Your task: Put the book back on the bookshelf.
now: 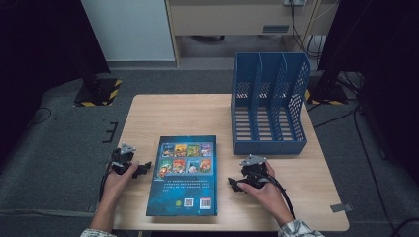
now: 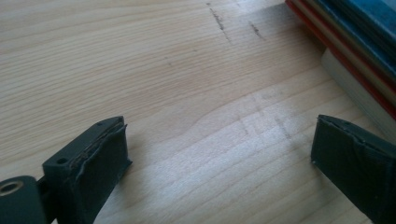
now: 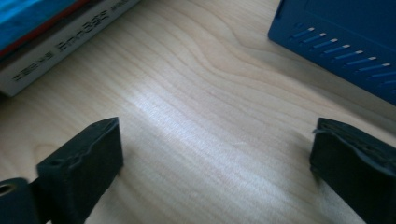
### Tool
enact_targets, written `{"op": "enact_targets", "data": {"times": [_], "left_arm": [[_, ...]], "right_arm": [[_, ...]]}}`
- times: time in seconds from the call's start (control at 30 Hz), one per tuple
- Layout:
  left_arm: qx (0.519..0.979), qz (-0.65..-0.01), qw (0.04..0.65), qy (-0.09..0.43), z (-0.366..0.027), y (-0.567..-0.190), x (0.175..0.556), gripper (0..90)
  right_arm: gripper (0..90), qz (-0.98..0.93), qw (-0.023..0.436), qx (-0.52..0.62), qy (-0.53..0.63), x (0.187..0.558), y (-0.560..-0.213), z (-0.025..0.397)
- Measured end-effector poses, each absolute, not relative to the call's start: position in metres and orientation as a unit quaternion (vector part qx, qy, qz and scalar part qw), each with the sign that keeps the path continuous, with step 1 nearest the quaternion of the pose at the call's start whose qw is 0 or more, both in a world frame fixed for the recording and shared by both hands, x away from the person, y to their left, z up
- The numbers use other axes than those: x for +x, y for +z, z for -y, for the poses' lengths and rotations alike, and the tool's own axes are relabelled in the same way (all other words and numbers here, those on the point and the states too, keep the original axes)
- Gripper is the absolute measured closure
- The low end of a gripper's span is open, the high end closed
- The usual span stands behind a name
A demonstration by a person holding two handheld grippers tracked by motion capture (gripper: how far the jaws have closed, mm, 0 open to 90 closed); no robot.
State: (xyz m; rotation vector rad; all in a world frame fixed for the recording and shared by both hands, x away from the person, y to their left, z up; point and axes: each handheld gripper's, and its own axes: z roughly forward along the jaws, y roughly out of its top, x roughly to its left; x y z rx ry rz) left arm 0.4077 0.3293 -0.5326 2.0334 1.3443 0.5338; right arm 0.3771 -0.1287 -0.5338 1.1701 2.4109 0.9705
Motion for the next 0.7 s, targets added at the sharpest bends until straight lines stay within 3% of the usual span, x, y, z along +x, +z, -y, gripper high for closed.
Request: {"op": "enact_targets", "data": {"times": [0.2,0.4,0.5,0.7], "left_arm": [[0.749,-0.520,0.352,0.212,-0.338,-0.513,0.392,3.9],[0.754,-0.506,0.365,0.205,-0.329,-0.505,0.385,4.2],[0.753,-0.507,0.365,0.207,-0.322,-0.502,0.383,4.6],[0.756,-0.495,0.380,0.198,-0.309,-0.497,0.379,4.6]], "right_arm": [[5.8,-0.842,0.139,0.385,0.351,0.366,-0.520,0.127],[7.4,-0.845,0.136,0.371,0.361,0.360,-0.513,0.122],[9.7,-0.852,0.170,0.344,0.357,0.354,-0.502,0.115],[9.6,-0.847,0.149,0.332,0.387,0.350,-0.491,0.104]]}}
